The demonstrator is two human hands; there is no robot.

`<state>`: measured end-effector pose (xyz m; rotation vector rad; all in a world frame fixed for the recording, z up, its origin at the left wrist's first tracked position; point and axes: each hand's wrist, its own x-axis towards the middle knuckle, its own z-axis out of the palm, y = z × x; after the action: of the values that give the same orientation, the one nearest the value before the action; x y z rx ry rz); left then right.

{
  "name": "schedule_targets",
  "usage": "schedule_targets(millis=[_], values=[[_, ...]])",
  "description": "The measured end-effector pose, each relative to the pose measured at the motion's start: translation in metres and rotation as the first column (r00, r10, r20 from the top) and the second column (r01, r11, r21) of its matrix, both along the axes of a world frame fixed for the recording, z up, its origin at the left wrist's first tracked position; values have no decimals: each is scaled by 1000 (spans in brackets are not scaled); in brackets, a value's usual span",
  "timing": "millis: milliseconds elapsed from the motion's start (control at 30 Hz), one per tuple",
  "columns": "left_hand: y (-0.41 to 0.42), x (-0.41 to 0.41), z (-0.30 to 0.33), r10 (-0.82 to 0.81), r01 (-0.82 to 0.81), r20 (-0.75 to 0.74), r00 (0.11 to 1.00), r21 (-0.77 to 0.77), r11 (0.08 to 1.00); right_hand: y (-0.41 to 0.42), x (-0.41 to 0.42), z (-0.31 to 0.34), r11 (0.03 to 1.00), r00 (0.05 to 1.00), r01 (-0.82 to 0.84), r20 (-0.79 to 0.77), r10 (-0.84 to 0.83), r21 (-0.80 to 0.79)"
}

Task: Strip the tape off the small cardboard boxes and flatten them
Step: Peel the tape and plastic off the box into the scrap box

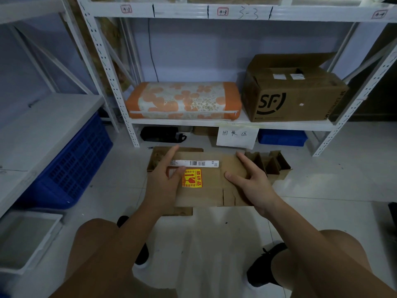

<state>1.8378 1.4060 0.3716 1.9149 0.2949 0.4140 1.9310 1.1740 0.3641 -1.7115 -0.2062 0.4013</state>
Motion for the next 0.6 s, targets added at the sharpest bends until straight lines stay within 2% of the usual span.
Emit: schedule_targets(millis=[200, 433, 600], values=[[6, 5, 0, -68, 66, -132, 989, -21, 998, -5, 1, -1, 996, 993, -83, 86, 84, -23], [9, 2, -9, -91, 104, -161, 983, 74, 992, -7, 6, -13, 950, 961, -148, 186, 204, -273], [18, 11, -18, -103, 182, -408, 907, 162, 970, 0, 11, -22, 970, 969, -119, 190, 160, -211]])
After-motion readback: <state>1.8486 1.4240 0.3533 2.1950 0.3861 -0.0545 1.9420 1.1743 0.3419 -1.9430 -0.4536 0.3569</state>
